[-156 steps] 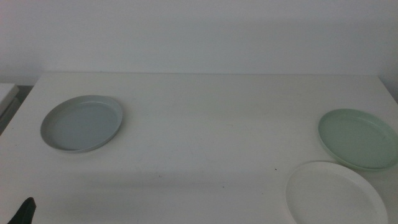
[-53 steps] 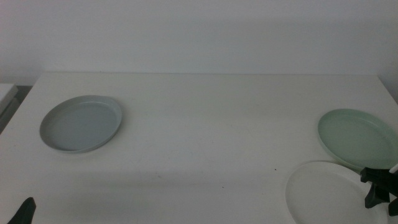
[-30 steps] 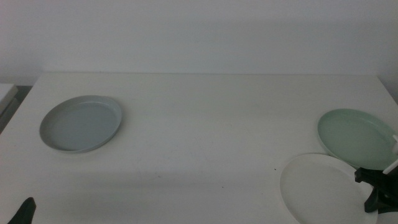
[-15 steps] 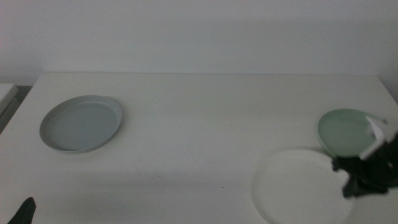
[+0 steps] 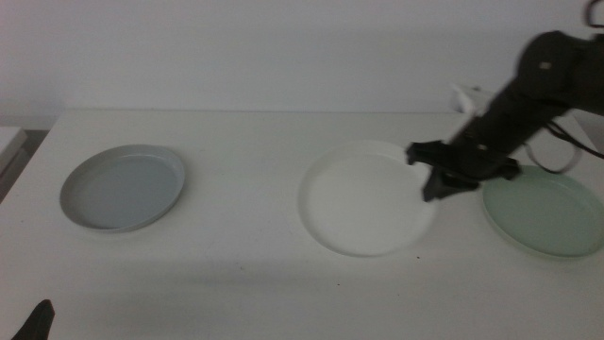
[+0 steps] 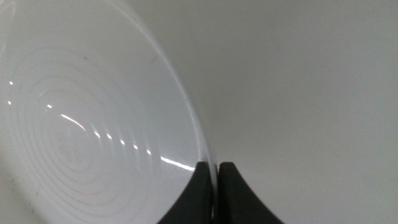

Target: Stack the three bowls on top of each other.

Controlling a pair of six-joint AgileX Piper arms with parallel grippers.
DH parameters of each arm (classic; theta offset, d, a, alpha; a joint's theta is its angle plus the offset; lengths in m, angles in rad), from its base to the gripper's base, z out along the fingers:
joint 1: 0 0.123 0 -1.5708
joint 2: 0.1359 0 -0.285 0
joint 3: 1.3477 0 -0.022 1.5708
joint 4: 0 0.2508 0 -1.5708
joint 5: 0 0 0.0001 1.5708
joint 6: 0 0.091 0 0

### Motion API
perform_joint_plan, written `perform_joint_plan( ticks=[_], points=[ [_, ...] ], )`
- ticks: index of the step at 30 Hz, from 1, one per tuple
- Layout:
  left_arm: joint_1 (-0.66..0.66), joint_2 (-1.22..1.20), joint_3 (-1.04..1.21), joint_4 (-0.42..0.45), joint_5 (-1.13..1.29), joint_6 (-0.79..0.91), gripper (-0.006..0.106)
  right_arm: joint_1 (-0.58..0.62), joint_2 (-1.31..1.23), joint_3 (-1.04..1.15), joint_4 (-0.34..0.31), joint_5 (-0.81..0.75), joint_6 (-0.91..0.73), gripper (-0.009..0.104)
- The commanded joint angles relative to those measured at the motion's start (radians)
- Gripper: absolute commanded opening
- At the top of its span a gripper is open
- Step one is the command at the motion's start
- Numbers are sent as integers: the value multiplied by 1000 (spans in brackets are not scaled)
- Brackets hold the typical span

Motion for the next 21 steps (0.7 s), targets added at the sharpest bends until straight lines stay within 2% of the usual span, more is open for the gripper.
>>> perform_joint_plan(
  ticks=[1, 8, 21],
  points=[
    [0, -4, 0, 0, -13, -3, 94, 24, 58, -73, 11, 11, 0, -3],
    [0, -4, 0, 0, -13, -3, 94, 44, 192, -163, 34, 30, -13, -3],
    [0, -4, 0, 0, -13, -3, 94, 58, 287, -165, 56, -62, -44, -2]
  ],
)
